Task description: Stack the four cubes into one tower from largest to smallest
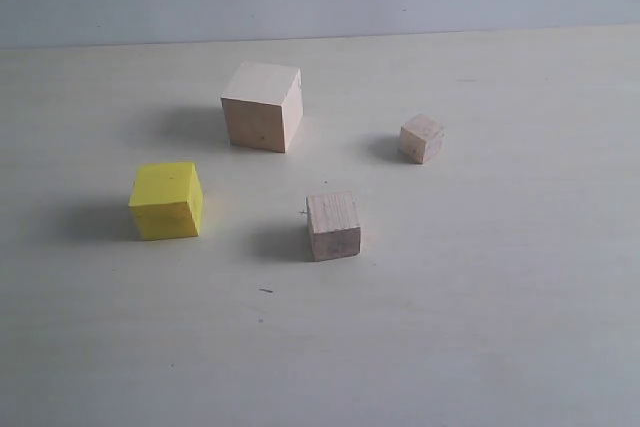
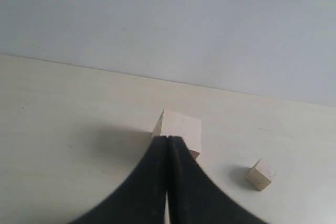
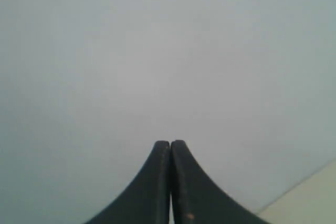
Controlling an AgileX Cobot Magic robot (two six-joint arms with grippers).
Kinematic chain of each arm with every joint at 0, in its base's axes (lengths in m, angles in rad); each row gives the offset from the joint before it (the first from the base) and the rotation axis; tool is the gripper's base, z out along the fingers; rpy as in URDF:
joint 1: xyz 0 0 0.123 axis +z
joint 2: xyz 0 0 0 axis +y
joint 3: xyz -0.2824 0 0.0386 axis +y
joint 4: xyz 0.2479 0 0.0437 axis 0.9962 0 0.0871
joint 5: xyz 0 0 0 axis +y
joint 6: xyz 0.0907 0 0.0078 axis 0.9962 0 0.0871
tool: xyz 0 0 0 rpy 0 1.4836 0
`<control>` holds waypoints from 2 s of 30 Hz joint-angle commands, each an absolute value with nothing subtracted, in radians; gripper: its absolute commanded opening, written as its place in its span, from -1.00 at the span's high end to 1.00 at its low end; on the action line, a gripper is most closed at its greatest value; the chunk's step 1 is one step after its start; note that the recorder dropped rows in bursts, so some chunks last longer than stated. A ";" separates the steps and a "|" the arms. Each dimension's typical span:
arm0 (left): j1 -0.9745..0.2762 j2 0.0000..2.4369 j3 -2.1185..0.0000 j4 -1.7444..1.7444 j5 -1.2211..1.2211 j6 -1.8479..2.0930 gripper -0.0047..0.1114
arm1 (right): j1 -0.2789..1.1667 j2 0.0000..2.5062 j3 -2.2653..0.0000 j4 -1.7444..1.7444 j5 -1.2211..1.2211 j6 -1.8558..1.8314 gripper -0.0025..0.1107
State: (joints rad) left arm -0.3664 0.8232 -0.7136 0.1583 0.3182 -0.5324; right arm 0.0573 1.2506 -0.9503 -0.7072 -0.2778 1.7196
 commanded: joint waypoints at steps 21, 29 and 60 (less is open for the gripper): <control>-0.370 0.815 -0.721 0.150 0.318 -0.523 0.92 | 0.111 1.191 -1.202 -0.759 -0.550 0.189 0.96; -0.370 0.815 -0.721 0.153 0.311 -0.510 0.92 | 0.281 1.222 -1.372 -0.627 0.250 0.306 0.96; -0.336 1.451 -1.042 0.173 0.338 -0.304 0.92 | 0.430 1.514 -1.432 0.261 0.929 -0.175 0.96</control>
State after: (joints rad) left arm -0.3446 1.3789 -0.9848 0.1672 0.3187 -0.3438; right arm 0.4291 1.5132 -1.4228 0.2583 0.9282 -0.1780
